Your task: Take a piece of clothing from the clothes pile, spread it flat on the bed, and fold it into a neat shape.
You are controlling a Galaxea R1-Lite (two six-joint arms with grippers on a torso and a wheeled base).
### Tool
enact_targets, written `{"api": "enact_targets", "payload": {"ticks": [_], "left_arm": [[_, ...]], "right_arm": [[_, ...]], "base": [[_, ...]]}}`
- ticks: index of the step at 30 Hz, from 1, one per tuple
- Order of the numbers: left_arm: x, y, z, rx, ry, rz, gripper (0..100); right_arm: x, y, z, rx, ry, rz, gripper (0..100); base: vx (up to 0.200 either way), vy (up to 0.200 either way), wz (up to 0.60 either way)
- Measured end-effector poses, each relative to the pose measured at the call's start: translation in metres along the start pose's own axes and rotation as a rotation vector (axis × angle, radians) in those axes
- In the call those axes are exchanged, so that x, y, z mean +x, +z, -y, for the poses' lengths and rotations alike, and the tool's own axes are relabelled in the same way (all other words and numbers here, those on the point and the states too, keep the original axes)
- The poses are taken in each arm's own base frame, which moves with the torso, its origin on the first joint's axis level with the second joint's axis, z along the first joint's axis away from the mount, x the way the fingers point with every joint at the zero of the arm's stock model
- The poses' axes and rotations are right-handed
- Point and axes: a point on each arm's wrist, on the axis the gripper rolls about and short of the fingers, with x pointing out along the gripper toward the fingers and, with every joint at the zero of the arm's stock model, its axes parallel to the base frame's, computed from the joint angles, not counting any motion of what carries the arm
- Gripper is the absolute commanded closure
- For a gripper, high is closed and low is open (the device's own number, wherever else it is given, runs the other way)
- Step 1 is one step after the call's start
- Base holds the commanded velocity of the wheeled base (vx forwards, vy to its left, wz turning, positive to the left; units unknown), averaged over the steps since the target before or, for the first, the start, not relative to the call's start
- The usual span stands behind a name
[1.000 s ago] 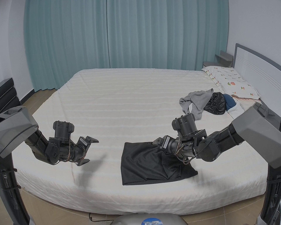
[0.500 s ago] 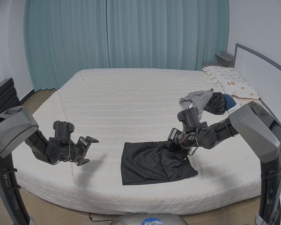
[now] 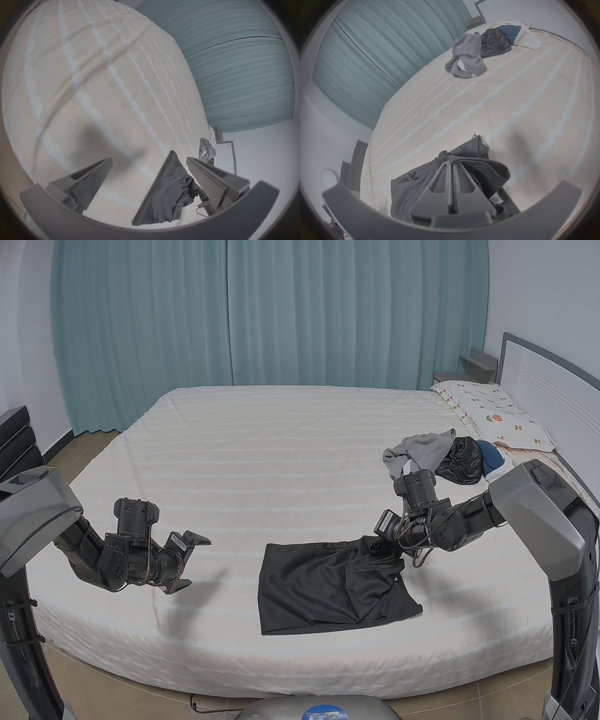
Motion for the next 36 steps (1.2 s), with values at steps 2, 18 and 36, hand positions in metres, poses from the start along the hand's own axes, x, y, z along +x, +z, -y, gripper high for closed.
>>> {"api": "enact_targets", "payload": {"ticks": [2,18,36], "left_arm": [[0.000,0.000,0.000,0.001,0.000,0.000,0],[0.001,0.000,0.000,0.000,0.001,0.002,0],[0.001,0.000,0.000,0.000,0.002,0.004,0]], "right_arm": [[0.003,0.002,0.005,0.007,-0.010,0.001,0],[-0.014,0.018,0.010,0.059,0.007,0.010,0],[-0.054,-0.068,-0.035,-0.287,-0.055,-0.147,0]], "base": [[0.000,0.000,0.00],[0.000,0.000,0.00],[0.000,0.000,0.00]]}}
